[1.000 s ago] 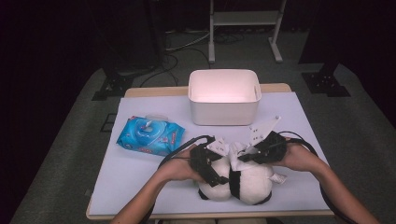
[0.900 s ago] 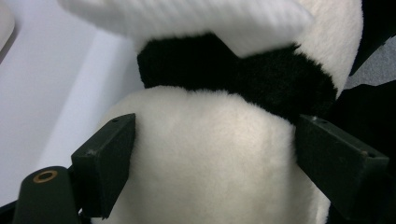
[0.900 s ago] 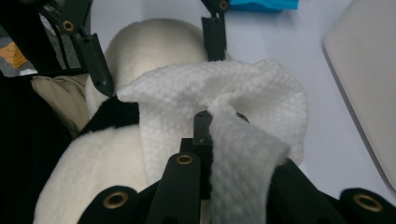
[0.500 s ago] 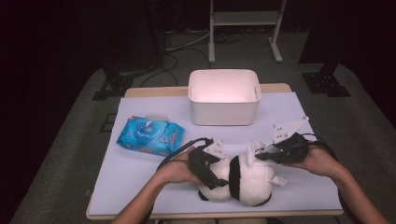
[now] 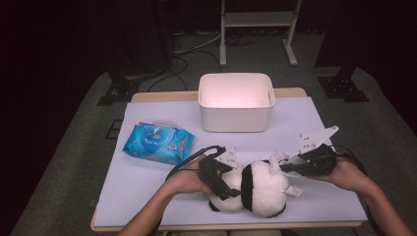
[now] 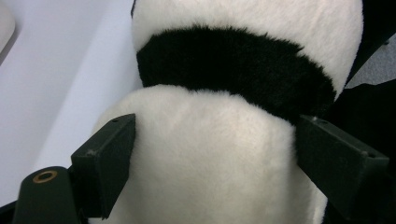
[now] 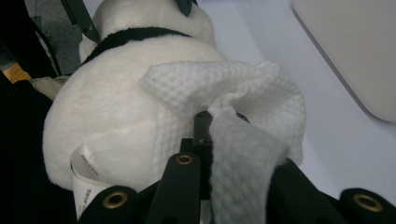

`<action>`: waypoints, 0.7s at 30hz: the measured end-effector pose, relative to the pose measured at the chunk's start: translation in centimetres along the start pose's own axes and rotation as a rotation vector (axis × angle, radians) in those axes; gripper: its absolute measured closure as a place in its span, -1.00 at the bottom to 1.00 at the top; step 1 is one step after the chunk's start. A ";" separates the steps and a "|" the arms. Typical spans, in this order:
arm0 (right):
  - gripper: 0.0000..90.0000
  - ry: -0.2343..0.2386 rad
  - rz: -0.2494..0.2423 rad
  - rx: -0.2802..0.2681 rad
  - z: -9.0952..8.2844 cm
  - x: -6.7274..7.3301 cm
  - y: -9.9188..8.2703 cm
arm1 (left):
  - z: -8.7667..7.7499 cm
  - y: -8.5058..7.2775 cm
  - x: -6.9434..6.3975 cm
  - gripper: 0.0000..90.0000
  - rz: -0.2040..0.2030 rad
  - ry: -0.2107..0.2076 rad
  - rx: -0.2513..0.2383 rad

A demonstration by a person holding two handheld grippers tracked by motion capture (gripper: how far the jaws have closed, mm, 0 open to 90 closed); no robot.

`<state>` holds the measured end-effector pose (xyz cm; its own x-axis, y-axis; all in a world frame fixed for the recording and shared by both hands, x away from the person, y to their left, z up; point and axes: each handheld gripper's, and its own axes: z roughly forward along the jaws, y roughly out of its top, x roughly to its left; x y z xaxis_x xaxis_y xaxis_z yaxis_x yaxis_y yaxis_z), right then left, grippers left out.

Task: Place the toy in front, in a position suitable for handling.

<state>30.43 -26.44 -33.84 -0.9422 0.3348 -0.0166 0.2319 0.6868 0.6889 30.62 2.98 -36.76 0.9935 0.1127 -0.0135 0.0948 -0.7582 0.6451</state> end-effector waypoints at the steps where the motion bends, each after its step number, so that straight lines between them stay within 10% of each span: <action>1: 0.83 0.002 -0.004 0.002 0.1 0.0 0.2 | 0.0 0.1 0.0 -0.68 0.005 0.001 0.006; 21: 0.83 0.075 -0.099 0.038 4.0 0.8 5.4 | 0.3 0.7 0.2 -0.68 -0.008 0.009 0.011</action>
<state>31.92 -19.92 -33.06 -0.9760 0.2160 -0.0281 0.1445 0.7388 0.6583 30.95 2.23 -36.56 0.9922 0.1244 -0.0114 0.1031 -0.7642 0.6366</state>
